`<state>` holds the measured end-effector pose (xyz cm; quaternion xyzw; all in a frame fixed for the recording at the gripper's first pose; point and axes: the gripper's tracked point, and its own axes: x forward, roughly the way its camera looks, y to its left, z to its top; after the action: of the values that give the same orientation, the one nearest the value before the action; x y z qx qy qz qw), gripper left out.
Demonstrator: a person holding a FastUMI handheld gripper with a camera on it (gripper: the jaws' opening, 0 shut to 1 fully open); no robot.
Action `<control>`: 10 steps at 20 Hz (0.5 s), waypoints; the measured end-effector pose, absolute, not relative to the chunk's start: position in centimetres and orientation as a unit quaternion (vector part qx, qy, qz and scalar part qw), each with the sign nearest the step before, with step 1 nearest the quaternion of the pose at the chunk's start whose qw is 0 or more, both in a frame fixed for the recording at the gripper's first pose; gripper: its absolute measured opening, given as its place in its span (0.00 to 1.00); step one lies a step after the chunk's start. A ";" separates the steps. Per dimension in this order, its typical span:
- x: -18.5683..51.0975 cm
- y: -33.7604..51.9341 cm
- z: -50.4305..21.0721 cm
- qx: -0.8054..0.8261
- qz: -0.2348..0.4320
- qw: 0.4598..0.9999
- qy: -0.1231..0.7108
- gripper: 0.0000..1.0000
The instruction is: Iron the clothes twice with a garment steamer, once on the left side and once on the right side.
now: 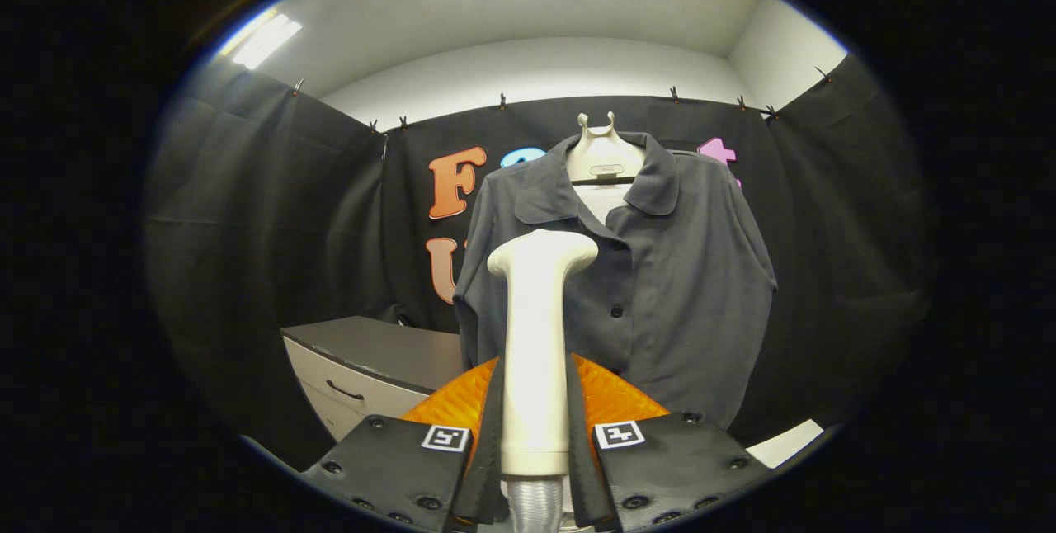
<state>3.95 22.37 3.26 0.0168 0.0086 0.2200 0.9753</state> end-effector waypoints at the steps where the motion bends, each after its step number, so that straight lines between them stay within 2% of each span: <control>1: 4.3 22.9 3.1 0.016 0.220 0.975 0.010 0.41; 10: 7.2 25.0 2.6 0.024 0.200 0.979 0.009 0.41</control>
<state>7.24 25.00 2.65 0.0238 0.0090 0.2003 0.9794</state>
